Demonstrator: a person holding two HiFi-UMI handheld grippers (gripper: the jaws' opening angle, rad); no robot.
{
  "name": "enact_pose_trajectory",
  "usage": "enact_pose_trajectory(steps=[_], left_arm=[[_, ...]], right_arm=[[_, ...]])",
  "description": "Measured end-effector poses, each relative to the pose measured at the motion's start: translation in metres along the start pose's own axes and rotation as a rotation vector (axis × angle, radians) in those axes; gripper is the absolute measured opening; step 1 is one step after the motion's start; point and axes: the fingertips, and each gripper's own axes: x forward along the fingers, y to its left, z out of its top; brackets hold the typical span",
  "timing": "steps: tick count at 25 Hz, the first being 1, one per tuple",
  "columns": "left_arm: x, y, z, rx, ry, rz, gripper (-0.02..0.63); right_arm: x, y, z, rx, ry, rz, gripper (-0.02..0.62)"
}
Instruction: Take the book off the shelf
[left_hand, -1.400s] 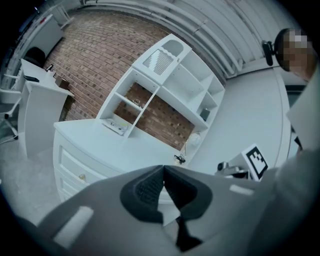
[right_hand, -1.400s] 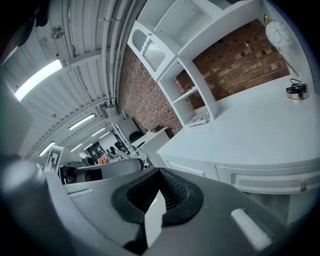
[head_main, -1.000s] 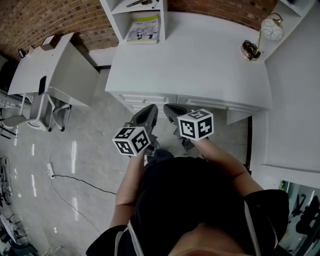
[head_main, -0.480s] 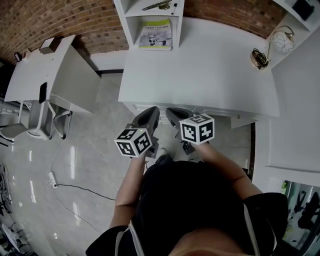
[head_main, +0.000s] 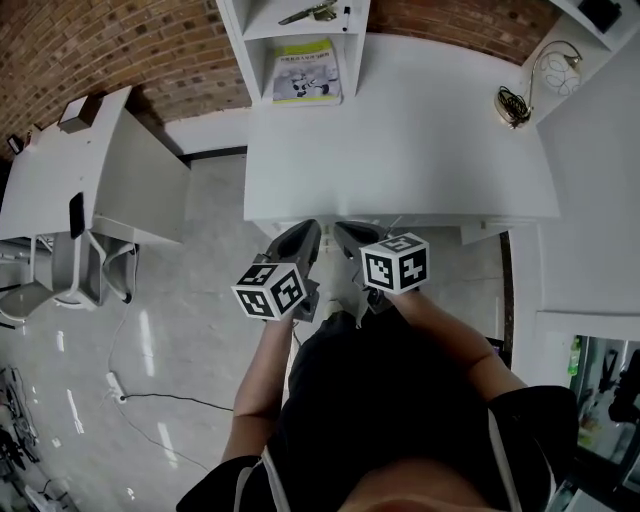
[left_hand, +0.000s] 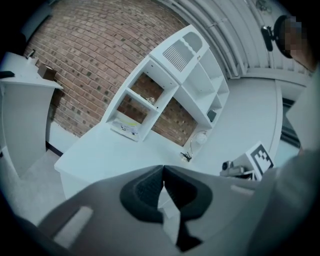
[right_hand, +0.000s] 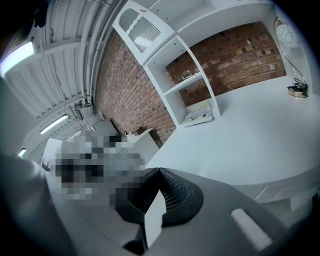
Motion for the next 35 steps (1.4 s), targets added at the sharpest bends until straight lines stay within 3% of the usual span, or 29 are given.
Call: enact_pose_trajectory(steps=[7, 25, 35], left_arm=[[0.020, 0.009, 0.004, -0.008, 0.003, -0.001, 0.005], [0.099, 0.031, 0.054, 0.035, -0.001, 0.047, 0.005], [0.127, 0.040, 0.064, 0.041, -0.003, 0.106, 0.005]], right_arm=[[0.010, -0.020, 0.013, 0.012, -0.009, -0.027, -0.002], [0.056, -0.080, 0.093, -0.020, -0.032, 0.037, -0.002], [0.070, -0.102, 0.108, -0.056, -0.016, 0.070, -0.002]])
